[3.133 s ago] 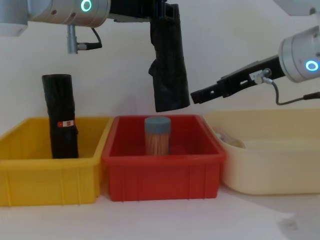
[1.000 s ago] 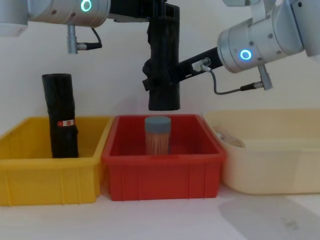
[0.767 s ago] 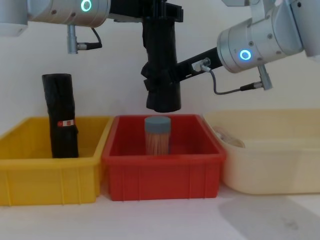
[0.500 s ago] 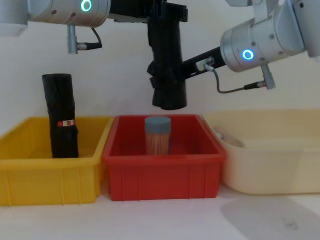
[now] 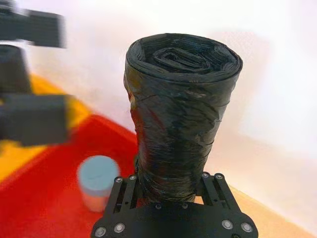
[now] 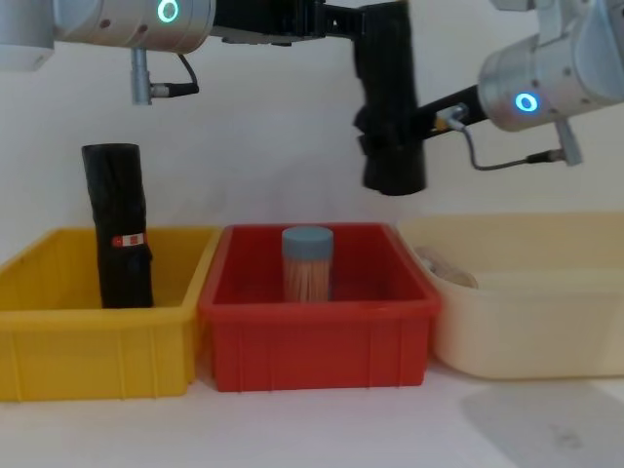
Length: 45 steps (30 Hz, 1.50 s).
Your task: Pick up the garbage bag with the one hand and transfer it to the other hand.
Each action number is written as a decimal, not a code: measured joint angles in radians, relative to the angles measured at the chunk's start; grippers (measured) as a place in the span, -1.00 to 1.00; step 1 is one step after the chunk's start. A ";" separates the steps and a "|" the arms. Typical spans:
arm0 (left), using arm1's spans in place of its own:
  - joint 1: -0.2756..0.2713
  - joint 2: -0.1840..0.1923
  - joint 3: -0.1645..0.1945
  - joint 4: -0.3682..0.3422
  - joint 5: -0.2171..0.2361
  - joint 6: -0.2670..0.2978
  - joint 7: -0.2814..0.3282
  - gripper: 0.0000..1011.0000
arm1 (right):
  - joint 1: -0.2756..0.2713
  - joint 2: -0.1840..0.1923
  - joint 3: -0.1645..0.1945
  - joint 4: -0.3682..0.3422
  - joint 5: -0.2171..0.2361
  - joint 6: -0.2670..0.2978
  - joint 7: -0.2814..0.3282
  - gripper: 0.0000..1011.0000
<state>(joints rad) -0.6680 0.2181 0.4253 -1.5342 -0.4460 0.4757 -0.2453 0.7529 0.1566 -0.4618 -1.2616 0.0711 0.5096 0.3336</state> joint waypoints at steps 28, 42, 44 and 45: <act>0.000 0.000 0.000 0.000 0.000 0.000 0.000 0.98 | -0.022 0.156 0.041 0.071 -0.123 0.085 -0.085 0.89; 0.000 0.000 0.000 0.000 0.000 0.000 0.000 0.98 | -0.028 0.184 0.037 0.084 -0.145 0.103 -0.084 0.98; 0.000 0.000 0.000 0.000 0.000 0.000 0.000 0.98 | -0.029 0.186 0.037 0.085 -0.146 0.104 -0.084 0.98; 0.000 0.000 0.000 0.000 0.000 0.000 0.000 0.98 | -0.029 0.186 0.037 0.085 -0.147 0.105 -0.083 0.98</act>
<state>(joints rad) -0.6679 0.2181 0.4254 -1.5342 -0.4460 0.4757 -0.2453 0.7235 0.3429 -0.4252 -1.1770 -0.0757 0.6142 0.2502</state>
